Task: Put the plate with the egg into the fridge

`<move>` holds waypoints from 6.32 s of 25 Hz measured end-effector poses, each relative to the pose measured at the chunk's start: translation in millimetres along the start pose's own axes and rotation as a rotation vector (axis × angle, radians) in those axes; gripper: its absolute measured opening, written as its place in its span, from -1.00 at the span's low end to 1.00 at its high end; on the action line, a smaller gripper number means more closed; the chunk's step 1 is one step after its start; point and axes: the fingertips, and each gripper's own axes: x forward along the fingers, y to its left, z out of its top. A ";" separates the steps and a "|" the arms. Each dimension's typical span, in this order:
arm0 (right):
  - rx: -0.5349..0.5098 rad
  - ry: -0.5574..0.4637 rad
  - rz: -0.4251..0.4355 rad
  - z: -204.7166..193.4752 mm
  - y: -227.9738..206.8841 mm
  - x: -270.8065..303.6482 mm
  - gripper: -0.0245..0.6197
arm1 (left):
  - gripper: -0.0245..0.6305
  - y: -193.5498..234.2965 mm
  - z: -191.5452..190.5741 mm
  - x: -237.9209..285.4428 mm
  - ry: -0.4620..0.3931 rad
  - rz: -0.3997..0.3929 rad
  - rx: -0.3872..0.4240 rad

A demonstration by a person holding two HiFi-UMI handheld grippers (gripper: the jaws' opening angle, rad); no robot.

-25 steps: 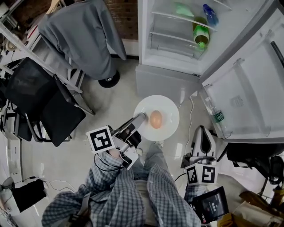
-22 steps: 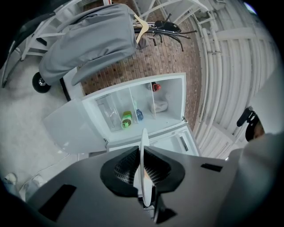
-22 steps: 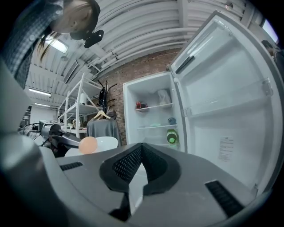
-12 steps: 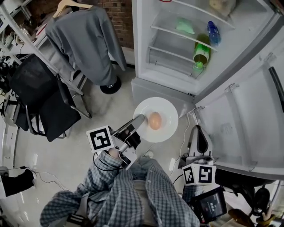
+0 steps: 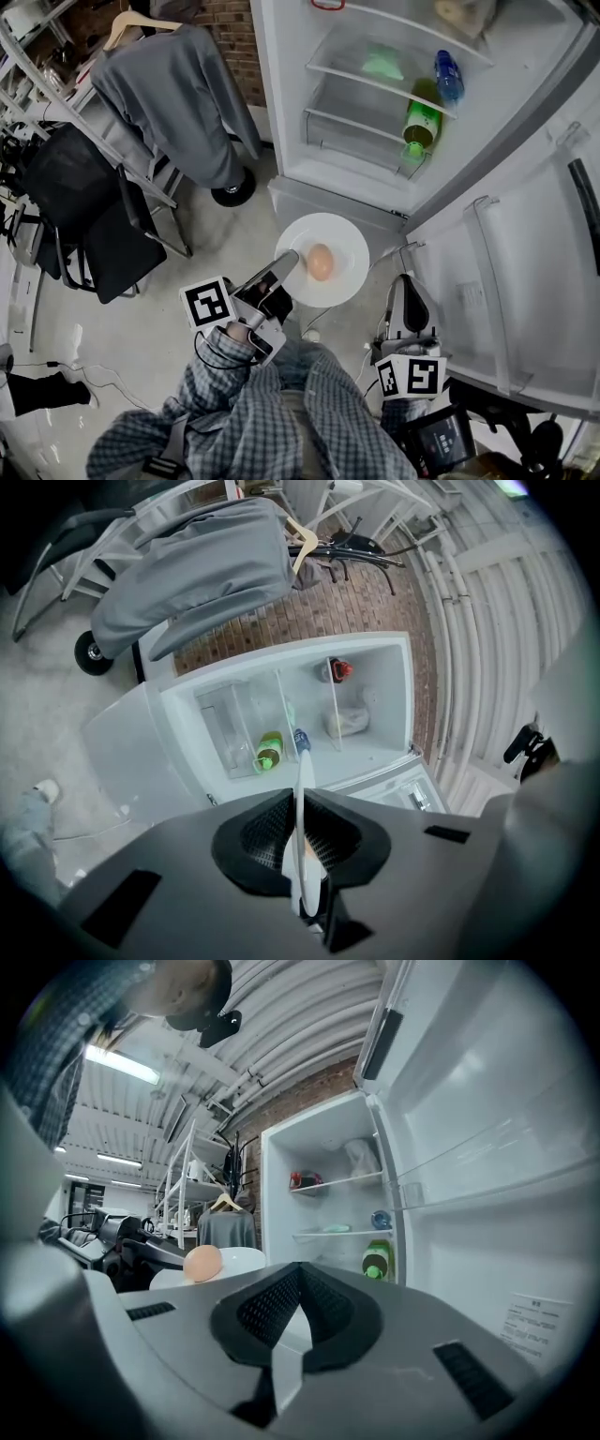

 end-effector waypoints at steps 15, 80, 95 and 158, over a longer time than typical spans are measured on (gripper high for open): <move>-0.031 -0.011 -0.055 16.7 -34.3 107.7 -0.91 | -0.85 16.9 73.1 114.6 0.085 -0.043 0.004; 0.748 0.218 0.097 -70.1 -97.0 306.0 -0.59 | -0.85 106.6 161.8 303.3 0.054 -0.071 -0.060; 1.067 0.174 0.104 -91.7 -100.5 329.3 -0.80 | -0.84 128.6 153.8 318.5 0.078 -0.035 -0.030; 1.449 0.246 0.052 -128.3 -111.1 381.4 -0.80 | -0.85 179.4 181.3 370.2 -0.006 0.113 -0.117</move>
